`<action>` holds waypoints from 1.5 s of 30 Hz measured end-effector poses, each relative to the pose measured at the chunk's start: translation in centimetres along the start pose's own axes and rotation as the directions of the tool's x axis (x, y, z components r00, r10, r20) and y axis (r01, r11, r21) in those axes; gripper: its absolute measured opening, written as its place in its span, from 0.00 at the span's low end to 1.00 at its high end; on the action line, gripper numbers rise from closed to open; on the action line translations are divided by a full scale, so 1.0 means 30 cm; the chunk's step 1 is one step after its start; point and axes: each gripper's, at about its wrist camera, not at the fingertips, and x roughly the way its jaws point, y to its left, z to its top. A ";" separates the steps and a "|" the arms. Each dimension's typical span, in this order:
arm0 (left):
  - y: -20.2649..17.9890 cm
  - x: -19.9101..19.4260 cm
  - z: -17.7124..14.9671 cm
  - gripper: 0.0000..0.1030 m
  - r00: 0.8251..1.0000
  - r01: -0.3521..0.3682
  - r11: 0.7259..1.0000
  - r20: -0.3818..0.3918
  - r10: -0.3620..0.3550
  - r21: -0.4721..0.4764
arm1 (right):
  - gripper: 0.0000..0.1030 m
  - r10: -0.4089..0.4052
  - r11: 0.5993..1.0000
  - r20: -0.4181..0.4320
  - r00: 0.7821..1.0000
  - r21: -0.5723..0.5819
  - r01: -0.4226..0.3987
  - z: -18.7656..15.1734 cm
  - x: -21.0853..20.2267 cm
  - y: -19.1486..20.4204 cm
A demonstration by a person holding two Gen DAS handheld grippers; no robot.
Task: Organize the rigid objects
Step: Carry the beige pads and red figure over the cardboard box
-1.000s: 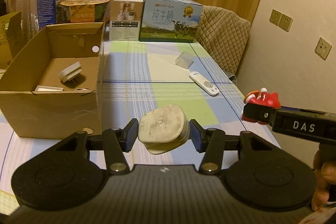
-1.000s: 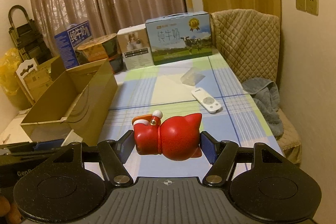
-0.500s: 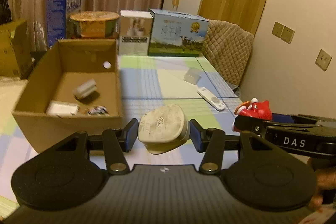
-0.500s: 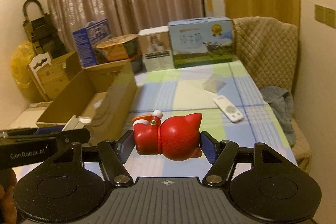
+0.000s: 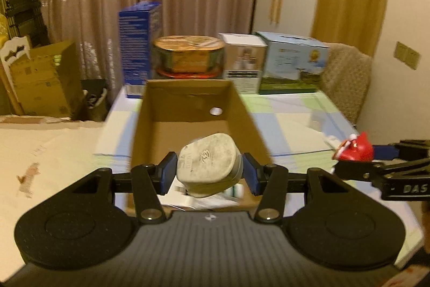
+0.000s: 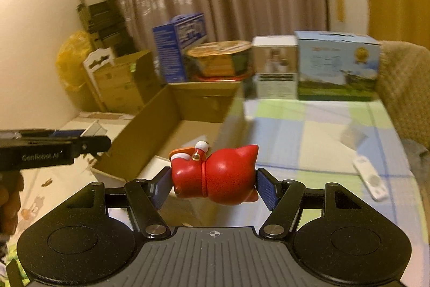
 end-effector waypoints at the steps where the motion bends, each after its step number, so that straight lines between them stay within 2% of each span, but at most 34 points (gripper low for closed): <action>1: 0.025 0.017 0.012 0.46 1.000 -0.007 1.000 -0.005 0.007 0.003 | 0.62 0.015 1.000 -0.004 1.000 -0.008 -0.015 0.019 0.030 0.013; 9: 0.135 0.203 0.029 0.46 0.997 -0.011 1.000 -0.073 0.012 0.022 | 0.62 0.066 0.997 -0.053 0.996 -0.047 -0.068 0.100 0.259 0.080; 20: 0.189 0.412 -0.011 0.46 0.988 -0.003 0.999 -0.153 0.010 0.043 | 0.62 0.075 0.994 -0.121 0.990 -0.068 -0.083 0.084 0.489 0.081; 26: 0.205 0.465 -0.027 0.46 0.985 -0.011 0.999 -0.174 0.019 0.047 | 0.62 0.074 0.994 -0.130 0.989 -0.074 -0.084 0.074 0.537 0.077; 45: 0.174 0.483 -0.029 0.46 0.984 0.019 0.997 -0.181 -0.004 0.078 | 0.62 0.071 0.992 -0.138 0.988 -0.092 -0.084 0.055 0.553 0.088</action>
